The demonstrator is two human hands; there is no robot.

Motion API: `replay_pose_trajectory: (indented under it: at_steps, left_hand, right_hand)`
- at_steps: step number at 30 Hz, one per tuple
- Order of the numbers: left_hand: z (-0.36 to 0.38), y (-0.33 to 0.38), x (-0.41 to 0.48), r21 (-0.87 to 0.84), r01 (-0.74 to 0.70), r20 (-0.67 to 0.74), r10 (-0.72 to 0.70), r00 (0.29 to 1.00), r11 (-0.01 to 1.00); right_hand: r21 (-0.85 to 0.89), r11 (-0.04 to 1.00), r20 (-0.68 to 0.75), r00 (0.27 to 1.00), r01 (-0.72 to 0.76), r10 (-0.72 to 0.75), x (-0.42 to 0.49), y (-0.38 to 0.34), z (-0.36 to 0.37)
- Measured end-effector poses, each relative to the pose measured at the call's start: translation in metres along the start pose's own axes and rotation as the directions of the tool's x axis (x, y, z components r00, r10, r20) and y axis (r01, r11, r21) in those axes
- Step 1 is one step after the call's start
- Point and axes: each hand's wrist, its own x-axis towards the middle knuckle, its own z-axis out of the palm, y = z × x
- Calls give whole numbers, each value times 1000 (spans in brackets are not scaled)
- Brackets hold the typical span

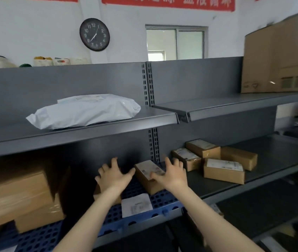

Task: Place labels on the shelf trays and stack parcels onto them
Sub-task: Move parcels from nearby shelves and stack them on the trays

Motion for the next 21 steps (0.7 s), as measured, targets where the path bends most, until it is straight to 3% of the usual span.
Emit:
replay_pose_trajectory:
  at_steps: [5,11,21]
  left_hand:
    - [-10,60,-33,-51,-163,-76,159,984,985]
    - [18,169,-108,-195,-314,-68,306,950,929]
    - [100,373,-263,-414,-526,-10,575,818,742]
  right_hand:
    - [85,994,-219,975,66,-46,-42,55,-68]
    - [78,997,-366,930,-7,36,-112,179,-175]
    - [-25,984,-532,836,-174,134,-221,346,-334]
